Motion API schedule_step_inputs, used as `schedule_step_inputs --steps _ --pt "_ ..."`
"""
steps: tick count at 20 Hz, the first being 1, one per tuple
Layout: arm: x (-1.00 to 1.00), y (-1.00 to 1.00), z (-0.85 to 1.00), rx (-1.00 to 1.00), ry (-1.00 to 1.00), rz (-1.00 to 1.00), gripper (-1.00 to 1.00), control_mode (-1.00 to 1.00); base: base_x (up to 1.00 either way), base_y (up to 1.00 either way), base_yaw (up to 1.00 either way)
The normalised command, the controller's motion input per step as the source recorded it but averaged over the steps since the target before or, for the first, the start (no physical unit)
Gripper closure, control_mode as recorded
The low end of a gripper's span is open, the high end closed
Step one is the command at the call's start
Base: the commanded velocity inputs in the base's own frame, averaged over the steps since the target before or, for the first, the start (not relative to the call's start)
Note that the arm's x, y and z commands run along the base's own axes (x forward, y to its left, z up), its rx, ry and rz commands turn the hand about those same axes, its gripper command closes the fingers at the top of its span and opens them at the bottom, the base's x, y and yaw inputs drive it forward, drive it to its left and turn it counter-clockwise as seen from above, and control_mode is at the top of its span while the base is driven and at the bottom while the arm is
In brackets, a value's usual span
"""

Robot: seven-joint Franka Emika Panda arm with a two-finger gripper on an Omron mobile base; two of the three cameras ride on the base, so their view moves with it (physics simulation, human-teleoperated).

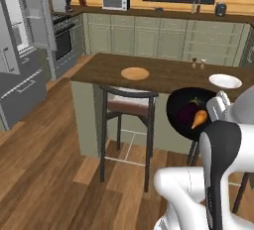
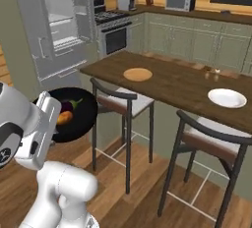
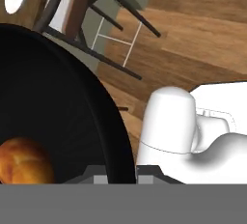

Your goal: Pick the chicken drumstick and eggplant from their plates and place them in the bowl. Then put the bowl in the fridge.

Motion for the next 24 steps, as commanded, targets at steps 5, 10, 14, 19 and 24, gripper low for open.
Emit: schedule_step_inputs --steps 5,10,14,19,24 --pt "0.0 0.0 0.0 0.0 0.0 0.0 1.0 1.0 0.77 1.0 0.25" --pt "0.0 0.0 0.0 0.0 0.0 0.0 1.0 1.0 1.0 1.0 0.01" --pt "0.0 0.0 0.0 0.0 0.0 0.0 1.0 1.0 1.0 1.0 -0.09" --pt "0.0 0.0 0.0 0.0 0.0 0.0 1.0 1.0 1.0 1.0 -0.3" --pt "0.0 0.0 0.0 0.0 0.0 0.0 1.0 1.0 1.0 1.0 -0.37"
